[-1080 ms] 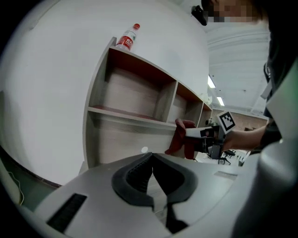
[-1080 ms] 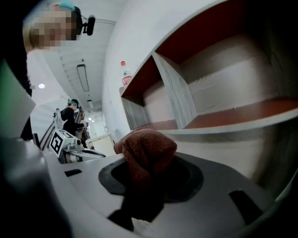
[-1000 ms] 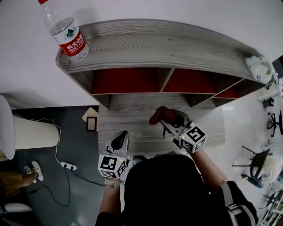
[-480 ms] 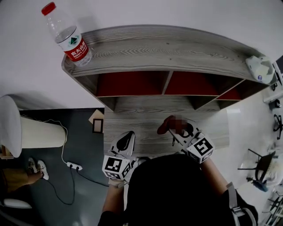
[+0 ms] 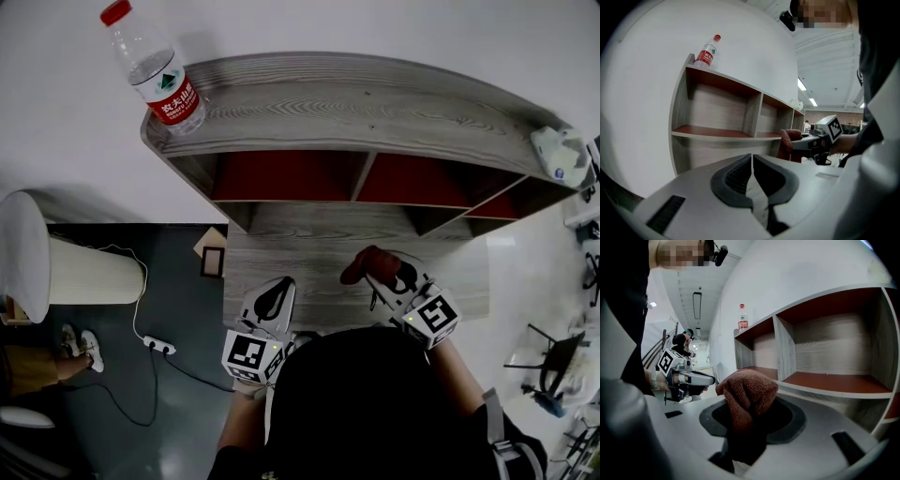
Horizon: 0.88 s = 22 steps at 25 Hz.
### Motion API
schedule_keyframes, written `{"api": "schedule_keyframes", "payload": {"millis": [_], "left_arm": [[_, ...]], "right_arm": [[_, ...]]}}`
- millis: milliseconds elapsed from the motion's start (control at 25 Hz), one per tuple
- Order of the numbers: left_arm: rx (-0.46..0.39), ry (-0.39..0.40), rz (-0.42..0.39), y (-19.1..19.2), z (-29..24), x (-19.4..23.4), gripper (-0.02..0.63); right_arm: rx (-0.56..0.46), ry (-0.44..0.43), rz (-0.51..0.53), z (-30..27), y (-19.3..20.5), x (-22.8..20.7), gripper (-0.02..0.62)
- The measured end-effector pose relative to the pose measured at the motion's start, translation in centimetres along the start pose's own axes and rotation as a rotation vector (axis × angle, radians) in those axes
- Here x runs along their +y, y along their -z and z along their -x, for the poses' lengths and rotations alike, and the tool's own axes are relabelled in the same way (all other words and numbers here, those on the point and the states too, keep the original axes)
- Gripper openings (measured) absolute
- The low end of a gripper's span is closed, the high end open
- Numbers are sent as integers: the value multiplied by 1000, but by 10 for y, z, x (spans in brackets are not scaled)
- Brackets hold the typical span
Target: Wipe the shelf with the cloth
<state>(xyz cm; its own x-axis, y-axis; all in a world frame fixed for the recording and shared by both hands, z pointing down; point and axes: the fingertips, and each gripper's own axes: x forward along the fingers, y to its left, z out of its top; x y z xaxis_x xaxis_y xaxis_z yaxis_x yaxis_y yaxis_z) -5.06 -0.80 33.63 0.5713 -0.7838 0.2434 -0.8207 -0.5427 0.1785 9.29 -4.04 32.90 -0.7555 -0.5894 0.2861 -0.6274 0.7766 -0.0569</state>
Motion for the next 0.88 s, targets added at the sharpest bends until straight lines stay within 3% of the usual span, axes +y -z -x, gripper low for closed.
{"api": "schedule_keyframes", "payload": {"millis": [880], "left_arm": [[7, 3, 2, 2, -3, 0, 8]], "right_arm": [[18, 27, -2, 1, 6, -8, 140]]}}
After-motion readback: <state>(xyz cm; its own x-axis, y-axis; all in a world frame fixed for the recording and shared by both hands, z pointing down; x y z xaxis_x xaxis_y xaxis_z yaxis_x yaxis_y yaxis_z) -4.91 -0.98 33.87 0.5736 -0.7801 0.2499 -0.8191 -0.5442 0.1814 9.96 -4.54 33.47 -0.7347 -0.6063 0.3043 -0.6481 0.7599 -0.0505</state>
